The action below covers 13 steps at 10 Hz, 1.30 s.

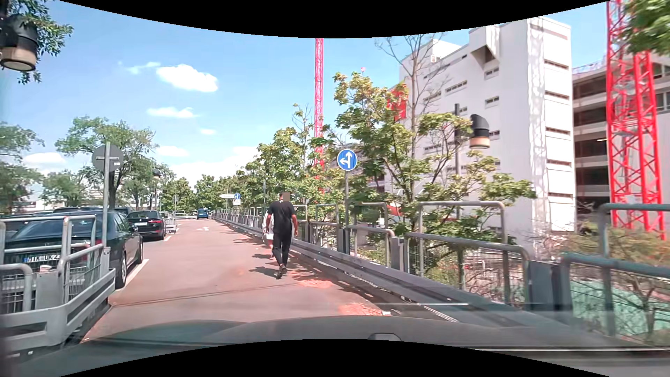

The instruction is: Follow the waypoints while adhering to traffic rules and regulations

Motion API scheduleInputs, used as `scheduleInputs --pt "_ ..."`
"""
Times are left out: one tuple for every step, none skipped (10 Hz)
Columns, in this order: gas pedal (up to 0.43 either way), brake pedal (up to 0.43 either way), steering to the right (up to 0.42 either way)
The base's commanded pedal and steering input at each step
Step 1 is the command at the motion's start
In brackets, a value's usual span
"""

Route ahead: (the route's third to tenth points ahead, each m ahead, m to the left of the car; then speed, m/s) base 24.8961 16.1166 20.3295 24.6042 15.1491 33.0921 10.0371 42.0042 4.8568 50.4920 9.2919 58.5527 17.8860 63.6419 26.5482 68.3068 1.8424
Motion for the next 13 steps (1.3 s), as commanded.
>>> scheduleInputs --pt "0.0 0.0 -0.602" --pt "0.0 0.0 -0.571" --pt "0.0 0.0 -0.538" --pt "0.0 0.0 -0.513" --pt "0.0 0.0 -0.489" --pt "0.0 0.0 -0.463" --pt "0.0 0.0 -0.432" --pt "0.0 0.0 -0.411" --pt "0.0 0.006 -0.387" --pt "0.0 0.043 -0.371" --pt "0.0 0.073 -0.358" --pt "0.0 0.091 -0.345" --pt "0.0 0.104 -0.334"
